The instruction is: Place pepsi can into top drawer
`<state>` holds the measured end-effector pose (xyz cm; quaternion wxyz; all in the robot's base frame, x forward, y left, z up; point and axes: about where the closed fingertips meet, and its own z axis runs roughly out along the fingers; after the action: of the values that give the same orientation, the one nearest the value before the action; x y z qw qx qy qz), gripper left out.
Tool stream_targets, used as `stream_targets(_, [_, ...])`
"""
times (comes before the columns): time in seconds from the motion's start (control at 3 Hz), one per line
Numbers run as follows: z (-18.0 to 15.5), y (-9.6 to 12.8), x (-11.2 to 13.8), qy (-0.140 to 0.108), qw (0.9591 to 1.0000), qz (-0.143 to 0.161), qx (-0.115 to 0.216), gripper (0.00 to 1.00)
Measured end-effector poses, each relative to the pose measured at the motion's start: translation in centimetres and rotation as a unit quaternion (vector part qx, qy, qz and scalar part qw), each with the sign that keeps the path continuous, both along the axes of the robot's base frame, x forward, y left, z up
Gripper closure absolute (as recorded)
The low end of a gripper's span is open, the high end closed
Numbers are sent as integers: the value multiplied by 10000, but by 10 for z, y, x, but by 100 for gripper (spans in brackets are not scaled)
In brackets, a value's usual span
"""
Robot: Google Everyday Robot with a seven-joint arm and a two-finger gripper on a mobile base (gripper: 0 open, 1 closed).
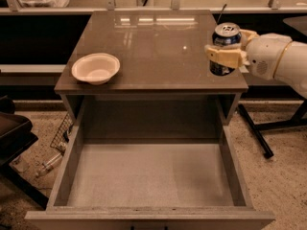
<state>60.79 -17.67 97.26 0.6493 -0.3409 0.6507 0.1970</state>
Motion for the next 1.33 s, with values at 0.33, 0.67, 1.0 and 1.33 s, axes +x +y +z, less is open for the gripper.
stream_targets(0.33, [-46,12,-39,10,9995,162,264,100])
stream_targets(0.67, [-86,30,-76,-77,9969,595,517,100])
stream_targets(1.0, [-129,50,-104,-21,9916,1108,661,100])
stream_targets(1.33, [-170,76,-119,206,9868,1538,456,100])
